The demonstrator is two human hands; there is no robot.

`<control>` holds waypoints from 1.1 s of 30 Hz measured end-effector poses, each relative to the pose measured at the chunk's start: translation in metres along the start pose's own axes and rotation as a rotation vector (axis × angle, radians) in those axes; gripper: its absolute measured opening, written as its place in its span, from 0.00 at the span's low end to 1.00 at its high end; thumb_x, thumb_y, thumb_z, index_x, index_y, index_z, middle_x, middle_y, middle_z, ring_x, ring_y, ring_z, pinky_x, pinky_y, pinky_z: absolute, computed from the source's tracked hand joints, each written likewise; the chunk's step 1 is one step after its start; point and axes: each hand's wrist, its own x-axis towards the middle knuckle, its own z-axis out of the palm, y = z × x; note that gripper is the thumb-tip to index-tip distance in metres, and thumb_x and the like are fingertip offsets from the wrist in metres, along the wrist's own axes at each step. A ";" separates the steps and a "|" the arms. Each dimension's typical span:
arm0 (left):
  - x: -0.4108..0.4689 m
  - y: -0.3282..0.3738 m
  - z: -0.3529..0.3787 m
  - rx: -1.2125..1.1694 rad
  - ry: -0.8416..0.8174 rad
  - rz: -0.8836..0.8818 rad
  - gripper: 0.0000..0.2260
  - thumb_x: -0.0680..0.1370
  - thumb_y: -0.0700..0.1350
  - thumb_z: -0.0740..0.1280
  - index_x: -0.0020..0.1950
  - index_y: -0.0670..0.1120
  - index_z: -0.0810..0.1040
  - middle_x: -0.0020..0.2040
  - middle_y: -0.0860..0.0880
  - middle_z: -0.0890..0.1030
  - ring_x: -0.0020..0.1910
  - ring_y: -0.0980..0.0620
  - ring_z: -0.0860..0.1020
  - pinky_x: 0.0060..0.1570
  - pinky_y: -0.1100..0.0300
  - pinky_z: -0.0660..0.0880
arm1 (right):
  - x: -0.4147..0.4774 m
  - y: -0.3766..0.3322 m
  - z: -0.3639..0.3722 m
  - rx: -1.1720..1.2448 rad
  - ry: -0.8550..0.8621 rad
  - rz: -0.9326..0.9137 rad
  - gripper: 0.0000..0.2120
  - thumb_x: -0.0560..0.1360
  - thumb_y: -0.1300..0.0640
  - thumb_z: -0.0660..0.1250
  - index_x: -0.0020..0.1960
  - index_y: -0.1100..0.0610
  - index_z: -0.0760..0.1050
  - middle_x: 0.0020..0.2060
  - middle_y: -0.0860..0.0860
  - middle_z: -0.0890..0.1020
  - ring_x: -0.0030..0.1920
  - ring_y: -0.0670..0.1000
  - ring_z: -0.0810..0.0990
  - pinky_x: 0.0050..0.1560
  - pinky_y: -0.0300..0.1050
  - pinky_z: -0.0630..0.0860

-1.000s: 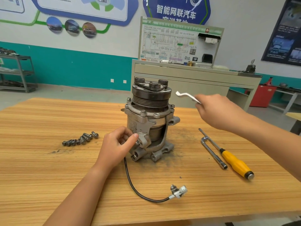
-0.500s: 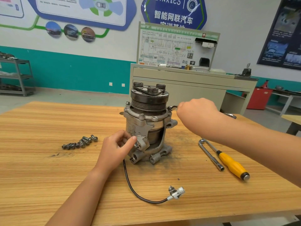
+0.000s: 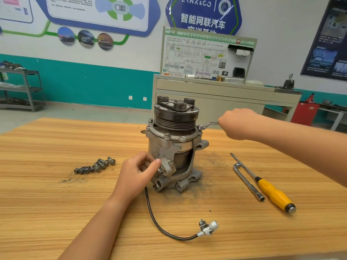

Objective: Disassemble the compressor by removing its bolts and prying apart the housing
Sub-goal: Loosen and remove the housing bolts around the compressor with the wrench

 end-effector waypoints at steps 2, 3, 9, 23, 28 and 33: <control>0.001 -0.001 0.001 0.002 -0.006 -0.003 0.08 0.75 0.43 0.67 0.40 0.40 0.78 0.37 0.39 0.80 0.39 0.38 0.78 0.41 0.41 0.75 | 0.015 0.000 0.004 -0.013 0.043 -0.014 0.11 0.76 0.68 0.56 0.53 0.59 0.74 0.32 0.51 0.70 0.35 0.52 0.71 0.43 0.47 0.74; 0.001 -0.001 0.001 0.009 -0.008 -0.003 0.07 0.75 0.43 0.67 0.40 0.40 0.78 0.37 0.39 0.80 0.39 0.39 0.78 0.41 0.41 0.75 | 0.023 -0.001 0.008 -0.036 0.084 -0.025 0.12 0.76 0.67 0.57 0.55 0.58 0.74 0.36 0.51 0.74 0.43 0.54 0.74 0.59 0.53 0.70; 0.001 -0.006 0.002 0.102 -0.030 0.034 0.07 0.75 0.42 0.68 0.37 0.43 0.78 0.32 0.45 0.79 0.35 0.46 0.77 0.37 0.55 0.72 | 0.057 -0.007 0.029 -0.009 0.383 -0.123 0.14 0.79 0.60 0.57 0.63 0.56 0.72 0.61 0.52 0.77 0.71 0.54 0.61 0.71 0.58 0.41; 0.001 -0.004 0.002 0.072 -0.063 0.010 0.06 0.74 0.43 0.69 0.39 0.44 0.78 0.35 0.44 0.80 0.36 0.47 0.77 0.34 0.64 0.70 | -0.027 -0.012 0.048 0.486 0.390 0.093 0.13 0.80 0.59 0.53 0.64 0.52 0.63 0.29 0.49 0.70 0.29 0.49 0.71 0.27 0.43 0.67; 0.001 0.000 0.001 0.083 -0.057 0.002 0.05 0.72 0.43 0.71 0.39 0.43 0.78 0.35 0.44 0.80 0.36 0.47 0.76 0.34 0.66 0.70 | -0.031 -0.015 0.033 0.369 0.255 0.092 0.14 0.79 0.62 0.54 0.63 0.53 0.67 0.30 0.48 0.67 0.34 0.50 0.71 0.31 0.43 0.69; 0.001 0.001 -0.002 0.100 -0.100 -0.008 0.07 0.71 0.45 0.72 0.40 0.43 0.77 0.37 0.45 0.80 0.34 0.55 0.74 0.33 0.68 0.68 | -0.037 -0.027 0.006 0.122 0.193 0.049 0.14 0.75 0.67 0.57 0.61 0.59 0.68 0.33 0.50 0.71 0.32 0.50 0.68 0.24 0.42 0.59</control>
